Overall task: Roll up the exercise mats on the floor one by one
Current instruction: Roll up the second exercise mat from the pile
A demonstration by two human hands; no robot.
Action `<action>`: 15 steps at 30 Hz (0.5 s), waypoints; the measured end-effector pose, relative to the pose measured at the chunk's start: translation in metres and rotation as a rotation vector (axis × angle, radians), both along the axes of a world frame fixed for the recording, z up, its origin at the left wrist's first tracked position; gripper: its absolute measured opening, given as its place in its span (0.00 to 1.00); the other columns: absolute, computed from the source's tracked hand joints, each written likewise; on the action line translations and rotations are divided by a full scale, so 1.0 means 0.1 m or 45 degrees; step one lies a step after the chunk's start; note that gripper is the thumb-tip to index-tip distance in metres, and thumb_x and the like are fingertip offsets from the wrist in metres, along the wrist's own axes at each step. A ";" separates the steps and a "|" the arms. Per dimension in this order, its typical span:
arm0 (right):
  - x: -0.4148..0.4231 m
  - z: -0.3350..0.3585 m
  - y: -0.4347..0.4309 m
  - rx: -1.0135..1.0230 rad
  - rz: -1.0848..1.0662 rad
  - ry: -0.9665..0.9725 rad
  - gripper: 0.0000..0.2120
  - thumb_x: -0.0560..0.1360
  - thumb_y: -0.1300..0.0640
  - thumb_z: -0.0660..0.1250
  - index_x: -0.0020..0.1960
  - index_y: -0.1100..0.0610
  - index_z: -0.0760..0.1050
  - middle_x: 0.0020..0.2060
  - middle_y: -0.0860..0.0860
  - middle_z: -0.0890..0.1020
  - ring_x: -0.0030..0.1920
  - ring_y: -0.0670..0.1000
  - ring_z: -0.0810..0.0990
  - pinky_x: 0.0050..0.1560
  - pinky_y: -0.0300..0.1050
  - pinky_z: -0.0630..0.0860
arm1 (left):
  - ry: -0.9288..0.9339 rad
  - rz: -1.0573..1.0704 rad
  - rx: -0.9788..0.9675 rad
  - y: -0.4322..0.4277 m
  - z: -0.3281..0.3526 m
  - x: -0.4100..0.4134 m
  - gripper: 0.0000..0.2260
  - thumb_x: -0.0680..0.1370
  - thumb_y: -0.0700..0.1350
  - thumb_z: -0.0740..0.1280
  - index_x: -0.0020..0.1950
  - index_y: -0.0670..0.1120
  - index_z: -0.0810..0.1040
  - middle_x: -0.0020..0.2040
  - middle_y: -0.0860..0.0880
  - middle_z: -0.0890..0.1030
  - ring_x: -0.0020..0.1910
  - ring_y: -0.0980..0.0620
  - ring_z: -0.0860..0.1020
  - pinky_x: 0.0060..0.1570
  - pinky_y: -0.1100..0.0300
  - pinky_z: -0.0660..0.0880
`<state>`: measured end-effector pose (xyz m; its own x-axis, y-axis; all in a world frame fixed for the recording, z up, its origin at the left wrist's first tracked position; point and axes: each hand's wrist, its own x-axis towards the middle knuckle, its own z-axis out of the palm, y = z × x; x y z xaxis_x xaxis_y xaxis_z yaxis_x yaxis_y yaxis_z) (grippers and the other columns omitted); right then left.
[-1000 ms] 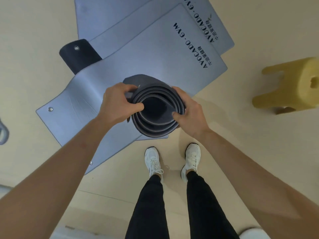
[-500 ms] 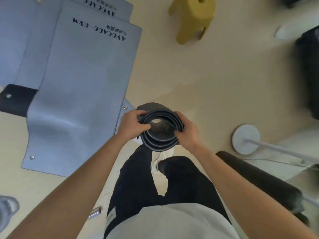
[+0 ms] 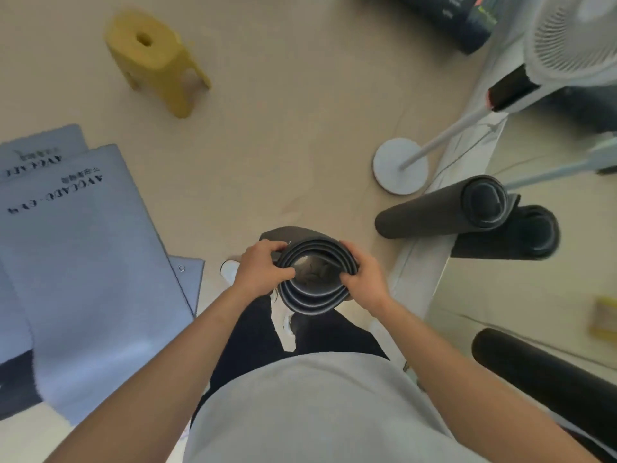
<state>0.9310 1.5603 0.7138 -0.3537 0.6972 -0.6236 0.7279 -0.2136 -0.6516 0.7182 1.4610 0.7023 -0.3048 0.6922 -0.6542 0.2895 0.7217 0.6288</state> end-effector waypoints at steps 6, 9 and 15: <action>0.99 0.20 0.02 -0.042 -0.403 0.025 0.34 0.75 0.74 0.66 0.71 0.42 0.74 0.52 0.43 0.81 0.48 0.53 0.84 0.33 0.54 0.85 | 0.012 -0.372 0.019 0.64 0.28 0.81 0.23 0.71 0.44 0.77 0.66 0.48 0.82 0.54 0.58 0.79 0.53 0.54 0.79 0.48 0.66 0.72; 1.38 0.25 0.05 -0.031 -0.593 0.025 0.35 0.75 0.74 0.65 0.69 0.40 0.76 0.51 0.44 0.82 0.47 0.54 0.84 0.33 0.54 0.85 | -0.005 -0.562 0.041 0.95 0.34 1.16 0.20 0.72 0.41 0.76 0.64 0.47 0.83 0.48 0.60 0.77 0.53 0.56 0.76 0.53 0.64 0.68; 1.87 0.27 0.17 0.004 -0.920 -0.013 0.35 0.73 0.74 0.66 0.69 0.40 0.76 0.51 0.46 0.84 0.47 0.53 0.85 0.32 0.55 0.85 | -0.053 -0.965 0.040 1.62 0.26 1.68 0.19 0.72 0.45 0.77 0.63 0.49 0.83 0.49 0.57 0.79 0.46 0.48 0.84 0.47 0.52 0.82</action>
<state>1.1182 1.5775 0.7411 0.2021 0.7563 -0.6223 0.4119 -0.6421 -0.6466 0.8866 1.6232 0.7280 0.2863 0.7208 -0.6313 0.6746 0.3162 0.6670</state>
